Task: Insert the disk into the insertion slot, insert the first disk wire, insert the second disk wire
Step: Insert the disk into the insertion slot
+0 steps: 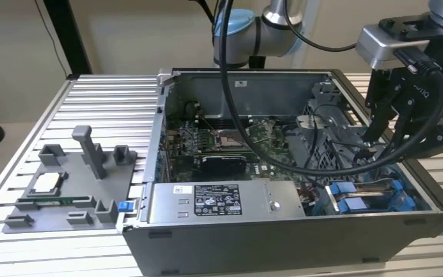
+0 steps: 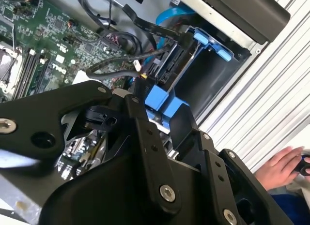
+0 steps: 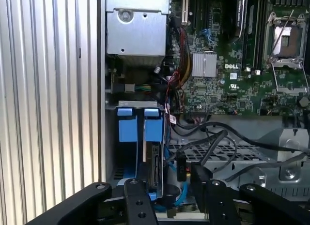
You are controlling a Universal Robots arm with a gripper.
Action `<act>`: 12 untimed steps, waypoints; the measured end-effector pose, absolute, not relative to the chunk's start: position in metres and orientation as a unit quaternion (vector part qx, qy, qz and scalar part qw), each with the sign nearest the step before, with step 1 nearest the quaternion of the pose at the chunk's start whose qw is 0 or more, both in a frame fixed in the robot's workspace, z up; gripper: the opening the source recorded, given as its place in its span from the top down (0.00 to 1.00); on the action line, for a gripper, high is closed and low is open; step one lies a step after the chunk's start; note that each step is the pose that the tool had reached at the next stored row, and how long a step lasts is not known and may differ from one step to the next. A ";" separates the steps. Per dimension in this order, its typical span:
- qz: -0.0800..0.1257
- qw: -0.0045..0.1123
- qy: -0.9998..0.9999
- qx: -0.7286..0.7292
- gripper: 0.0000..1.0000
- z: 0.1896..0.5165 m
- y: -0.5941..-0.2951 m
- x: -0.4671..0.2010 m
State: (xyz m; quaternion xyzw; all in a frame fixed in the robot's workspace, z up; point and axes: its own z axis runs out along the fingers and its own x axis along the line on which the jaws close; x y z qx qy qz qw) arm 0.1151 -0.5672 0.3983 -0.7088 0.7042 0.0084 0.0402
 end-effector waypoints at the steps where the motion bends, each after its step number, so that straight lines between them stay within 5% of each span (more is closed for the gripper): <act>1: 0.008 0.040 0.702 -0.711 0.00 0.397 -0.567 0.115; 12: 0.005 0.044 0.695 -0.718 0.00 0.389 -0.558 0.114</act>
